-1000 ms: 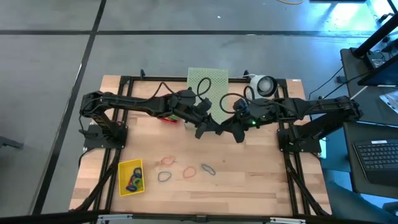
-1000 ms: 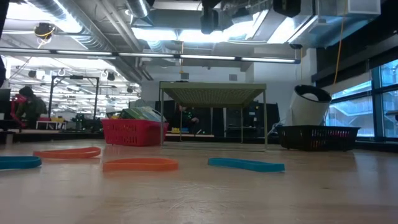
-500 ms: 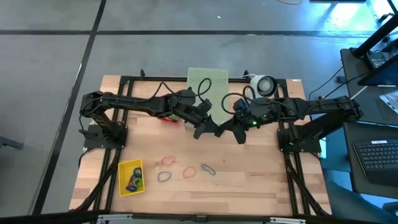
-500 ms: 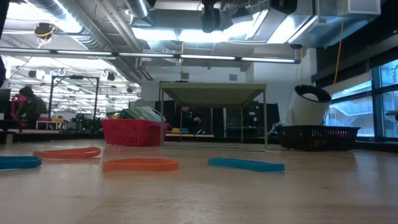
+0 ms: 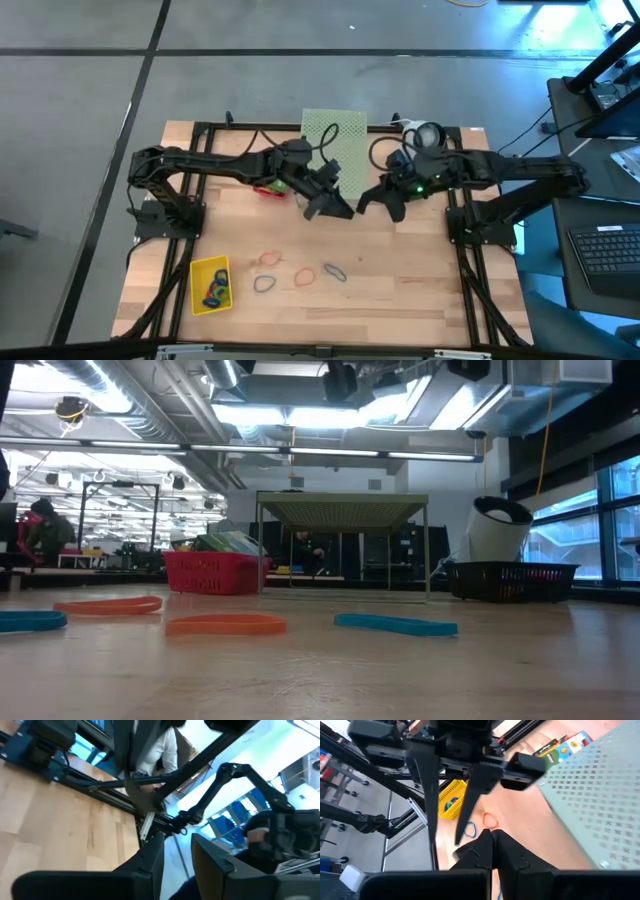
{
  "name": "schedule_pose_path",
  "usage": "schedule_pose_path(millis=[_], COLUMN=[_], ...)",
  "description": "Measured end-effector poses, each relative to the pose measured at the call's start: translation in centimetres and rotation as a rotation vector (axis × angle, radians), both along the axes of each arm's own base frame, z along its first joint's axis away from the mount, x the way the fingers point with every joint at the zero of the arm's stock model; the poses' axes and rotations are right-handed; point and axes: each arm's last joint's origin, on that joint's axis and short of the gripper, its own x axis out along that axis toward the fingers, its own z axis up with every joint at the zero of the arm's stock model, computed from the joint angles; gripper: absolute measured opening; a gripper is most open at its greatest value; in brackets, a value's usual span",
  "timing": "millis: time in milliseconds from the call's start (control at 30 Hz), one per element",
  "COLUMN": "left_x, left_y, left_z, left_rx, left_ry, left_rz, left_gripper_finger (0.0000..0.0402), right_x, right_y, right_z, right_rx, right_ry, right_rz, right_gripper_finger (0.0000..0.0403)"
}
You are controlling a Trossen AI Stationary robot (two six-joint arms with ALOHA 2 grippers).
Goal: Pick & Place Office Desk Supplies
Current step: Put the black rubber band into the black bin
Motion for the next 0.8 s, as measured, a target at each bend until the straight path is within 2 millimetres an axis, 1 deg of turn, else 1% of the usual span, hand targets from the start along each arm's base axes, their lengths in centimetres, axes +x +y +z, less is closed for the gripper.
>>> schedule_pose_path(millis=[100, 167, 267, 367, 467, 567, 700, 800], left_x=[0.0, -0.1, -0.2, -0.7, -1.7, -2.9, -4.5, -5.5], left_y=[0.1, 0.0, -1.0, -2.1, -3.0, -3.5, -4.2, -4.5], left_z=[0.0, 0.0, 0.0, -0.5, -1.7, -2.9, -4.3, -5.0], left_rx=[-0.017, 0.001, 0.090, 0.185, 0.273, 0.357, 0.443, 0.506], left_ry=[0.011, -0.003, -0.057, -0.027, 0.125, 0.297, 0.514, 0.637], left_rz=[-0.021, -0.048, -0.084, -0.084, -0.065, -0.049, -0.020, 0.000], left_gripper_finger=[0.0099, 0.0099, 0.0092, 0.0079, 0.0067, 0.0062, 0.0067, 0.0075], right_x=[-1.0, -1.6, -2.4, -3.1, -3.7, -4.0, -4.6, -5.2], right_y=[-0.7, -1.2, -2.1, -3.4, -4.8, -6.2, -7.9, -9.1], right_z=[0.1, -0.3, -1.1, -2.3, -4.0, -6.2, -9.3, -10.8], right_rx=[-0.003, -0.010, -0.039, -0.079, -0.075, -0.033, 0.016, 0.036], right_ry=[0.032, 0.090, 0.207, 0.322, 0.436, 0.505, 0.581, 0.619], right_rz=[-0.023, -0.043, -0.085, -0.124, -0.144, -0.147, -0.204, -0.252], right_gripper_finger=[0.0005, 0.0005, 0.0005, 0.0005, 0.0005, 0.0005, 0.0005, 0.0005])
